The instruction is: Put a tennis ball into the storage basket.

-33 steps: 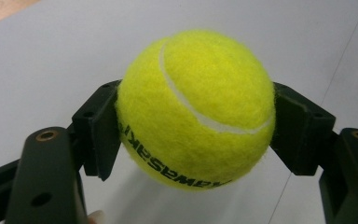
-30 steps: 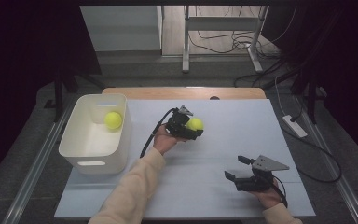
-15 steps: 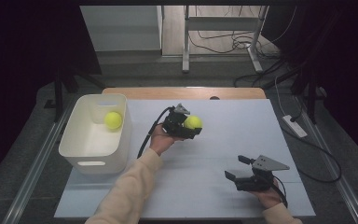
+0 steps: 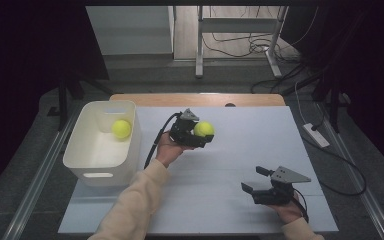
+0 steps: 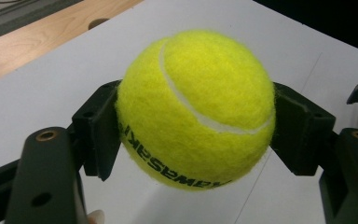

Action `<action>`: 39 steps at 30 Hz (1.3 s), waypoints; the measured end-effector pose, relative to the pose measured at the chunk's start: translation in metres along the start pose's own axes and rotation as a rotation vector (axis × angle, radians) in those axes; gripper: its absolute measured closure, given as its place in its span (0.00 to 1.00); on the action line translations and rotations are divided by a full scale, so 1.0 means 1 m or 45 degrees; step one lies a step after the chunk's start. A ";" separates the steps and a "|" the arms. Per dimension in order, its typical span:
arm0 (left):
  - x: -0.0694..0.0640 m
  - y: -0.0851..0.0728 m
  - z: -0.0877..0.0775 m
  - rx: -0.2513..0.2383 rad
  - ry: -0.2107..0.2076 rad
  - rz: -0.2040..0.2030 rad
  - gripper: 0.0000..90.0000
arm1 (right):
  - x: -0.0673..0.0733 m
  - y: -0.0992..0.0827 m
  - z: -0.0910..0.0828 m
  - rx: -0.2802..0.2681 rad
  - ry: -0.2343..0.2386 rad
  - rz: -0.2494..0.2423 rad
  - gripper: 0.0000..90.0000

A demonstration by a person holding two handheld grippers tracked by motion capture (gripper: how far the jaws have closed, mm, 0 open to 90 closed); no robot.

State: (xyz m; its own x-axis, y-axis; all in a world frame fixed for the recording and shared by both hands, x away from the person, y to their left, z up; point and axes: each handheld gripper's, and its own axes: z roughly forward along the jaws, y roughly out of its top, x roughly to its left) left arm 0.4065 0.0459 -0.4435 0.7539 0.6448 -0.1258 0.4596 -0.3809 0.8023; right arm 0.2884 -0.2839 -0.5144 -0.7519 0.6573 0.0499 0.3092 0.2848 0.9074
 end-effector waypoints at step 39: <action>-0.006 0.000 -0.055 -0.113 0.071 0.023 0.30 | 0.001 0.000 0.001 -0.006 -0.003 0.001 0.16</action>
State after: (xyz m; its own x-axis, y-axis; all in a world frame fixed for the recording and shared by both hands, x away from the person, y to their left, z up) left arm 0.3757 0.0787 -0.4107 0.7331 0.6753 -0.0803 0.4012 -0.3341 0.8529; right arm 0.2880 -0.2828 -0.5147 -0.7505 0.6590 0.0499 0.3071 0.2808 0.9093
